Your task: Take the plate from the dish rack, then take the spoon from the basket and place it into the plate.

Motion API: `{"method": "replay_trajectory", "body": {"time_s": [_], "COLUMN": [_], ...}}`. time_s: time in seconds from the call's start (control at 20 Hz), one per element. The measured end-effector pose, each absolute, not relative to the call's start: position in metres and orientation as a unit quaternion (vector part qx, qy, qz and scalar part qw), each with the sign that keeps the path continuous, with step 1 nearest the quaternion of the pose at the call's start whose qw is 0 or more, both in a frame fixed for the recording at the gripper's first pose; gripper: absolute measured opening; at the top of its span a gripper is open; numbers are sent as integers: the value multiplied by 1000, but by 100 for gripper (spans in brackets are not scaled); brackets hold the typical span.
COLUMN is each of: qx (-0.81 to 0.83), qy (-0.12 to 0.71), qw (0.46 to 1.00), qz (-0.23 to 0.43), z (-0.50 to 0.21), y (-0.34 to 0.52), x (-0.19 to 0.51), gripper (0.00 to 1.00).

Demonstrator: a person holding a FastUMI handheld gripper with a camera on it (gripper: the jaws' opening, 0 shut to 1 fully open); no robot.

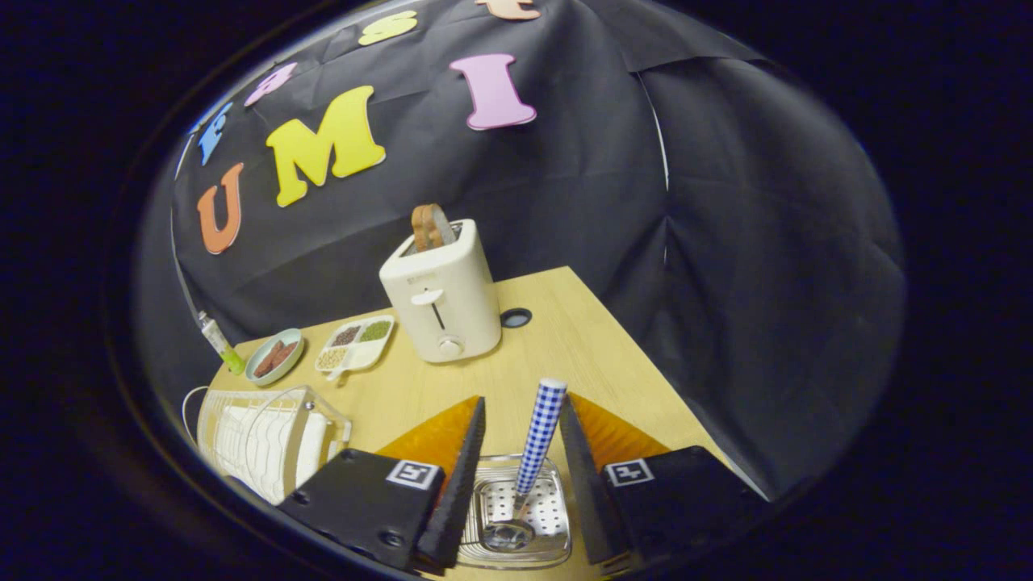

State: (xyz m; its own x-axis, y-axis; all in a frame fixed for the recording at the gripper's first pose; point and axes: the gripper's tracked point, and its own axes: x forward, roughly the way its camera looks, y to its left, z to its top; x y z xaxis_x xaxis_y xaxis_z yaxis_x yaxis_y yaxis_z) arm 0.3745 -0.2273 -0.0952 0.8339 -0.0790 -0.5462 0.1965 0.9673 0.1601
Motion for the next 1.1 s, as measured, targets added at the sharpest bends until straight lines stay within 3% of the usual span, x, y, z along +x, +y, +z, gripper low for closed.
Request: {"method": "replay_trajectory", "body": {"time_s": [0.1, 0.15, 0.2, 0.35, 0.65, 1.1], "qx": [114, 121, 122, 103, 93, 72], "qy": [263, 252, 244, 224, 94, 35], "qw": [954, 956, 957, 965, 988, 995], "qz": [-82, -93, -94, -94, -83, -54], "z": [-96, -88, -89, -75, 1, 56], "y": [-232, -233, -231, -224, -203, -147], "x": [382, 378, 378, 366, 344, 261], "gripper": [36, 33, 18, 15, 14, 14]}}
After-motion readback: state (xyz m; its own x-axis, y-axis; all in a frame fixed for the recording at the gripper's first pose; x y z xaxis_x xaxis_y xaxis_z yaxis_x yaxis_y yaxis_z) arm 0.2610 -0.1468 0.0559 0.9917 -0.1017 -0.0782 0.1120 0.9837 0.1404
